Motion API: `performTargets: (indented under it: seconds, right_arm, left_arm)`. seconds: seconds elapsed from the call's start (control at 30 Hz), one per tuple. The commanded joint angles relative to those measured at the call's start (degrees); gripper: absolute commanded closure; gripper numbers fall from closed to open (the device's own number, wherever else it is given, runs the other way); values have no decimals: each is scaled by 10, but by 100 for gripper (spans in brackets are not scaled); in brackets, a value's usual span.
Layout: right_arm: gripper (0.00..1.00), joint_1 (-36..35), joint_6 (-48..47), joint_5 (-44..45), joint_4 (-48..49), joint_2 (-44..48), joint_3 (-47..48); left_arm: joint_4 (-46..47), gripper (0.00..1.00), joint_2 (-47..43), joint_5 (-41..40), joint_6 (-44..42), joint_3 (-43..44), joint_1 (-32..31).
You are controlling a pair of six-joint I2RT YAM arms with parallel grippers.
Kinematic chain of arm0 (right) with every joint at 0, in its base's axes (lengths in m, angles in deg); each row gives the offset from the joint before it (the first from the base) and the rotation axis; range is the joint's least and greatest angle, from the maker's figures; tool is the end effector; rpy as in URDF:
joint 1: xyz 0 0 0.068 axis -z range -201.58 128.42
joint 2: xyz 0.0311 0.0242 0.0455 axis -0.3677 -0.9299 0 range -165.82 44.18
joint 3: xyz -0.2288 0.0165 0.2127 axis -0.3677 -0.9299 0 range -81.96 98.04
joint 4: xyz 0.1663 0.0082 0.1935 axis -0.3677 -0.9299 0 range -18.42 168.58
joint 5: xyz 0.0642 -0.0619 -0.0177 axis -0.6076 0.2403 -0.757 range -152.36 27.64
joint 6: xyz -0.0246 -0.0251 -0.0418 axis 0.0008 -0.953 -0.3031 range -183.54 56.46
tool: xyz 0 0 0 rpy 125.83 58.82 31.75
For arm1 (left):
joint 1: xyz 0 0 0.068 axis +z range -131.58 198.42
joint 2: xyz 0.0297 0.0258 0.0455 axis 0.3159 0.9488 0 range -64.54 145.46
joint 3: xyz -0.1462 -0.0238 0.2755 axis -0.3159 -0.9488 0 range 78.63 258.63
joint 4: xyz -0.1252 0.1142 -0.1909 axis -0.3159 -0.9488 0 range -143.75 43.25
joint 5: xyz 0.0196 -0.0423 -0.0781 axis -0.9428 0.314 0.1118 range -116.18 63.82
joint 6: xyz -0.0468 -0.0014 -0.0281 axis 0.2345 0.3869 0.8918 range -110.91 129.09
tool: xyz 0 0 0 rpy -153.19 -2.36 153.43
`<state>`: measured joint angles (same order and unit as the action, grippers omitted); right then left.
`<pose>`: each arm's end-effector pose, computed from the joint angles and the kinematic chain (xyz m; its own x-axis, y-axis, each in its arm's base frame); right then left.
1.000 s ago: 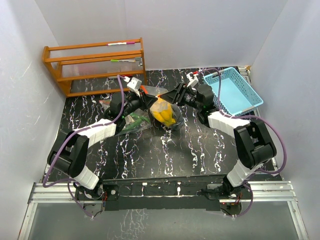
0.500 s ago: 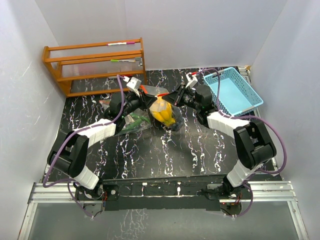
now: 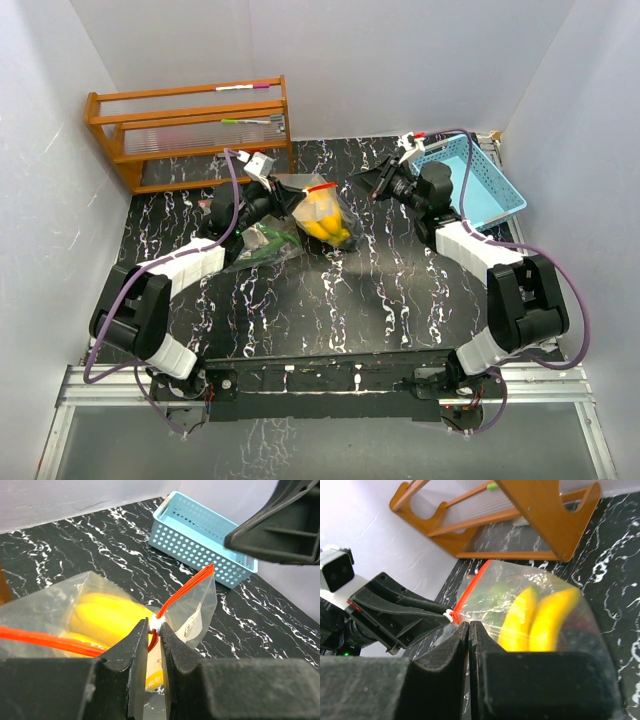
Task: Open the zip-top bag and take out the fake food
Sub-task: Unzip the zipper food storage bag at the center of the board.
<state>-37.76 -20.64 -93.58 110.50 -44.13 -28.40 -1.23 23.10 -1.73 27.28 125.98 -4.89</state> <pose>0.3273 0.1147 0.3267 -0.5353 0.4508 -0.7143 -0.5066 0.5053 0.6986 0.3016 -0.1464 0.3197 -0.1511 -0.2444 -0.9578 0.7280 0.6280 -0.2751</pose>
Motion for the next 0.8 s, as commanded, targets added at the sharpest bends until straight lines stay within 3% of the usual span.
performTargets:
  seconds: [0.0,0.03,0.13,0.17,0.3,0.4,0.57,0.67,0.77]
  right_arm:
    - [92,10,-18,-21,38,16,10]
    - [91,9,-19,-34,40,9,16]
    - [53,-2,-23,-55,62,-9,24]
    - [48,-7,-27,-62,63,-15,29]
    - [40,-31,-50,-77,53,-42,61]
    - [41,-48,-58,-71,46,-58,80]
    - [54,-63,-60,-66,46,-80,98]
    - [67,-65,-60,-64,46,-85,99]
    - [91,-65,-59,-62,46,-85,96]
  left_arm:
    - [2,86,-31,1,-2,-5,15]
    - [5,87,-30,6,1,-4,15]
    - [22,88,-17,25,16,1,15]
    - [27,88,-13,28,21,2,15]
    - [38,91,-4,38,30,5,15]
    - [39,91,-2,38,32,5,15]
    - [34,91,-5,38,29,5,15]
    - [31,91,-7,37,27,5,15]
    - [31,91,-6,35,25,5,15]
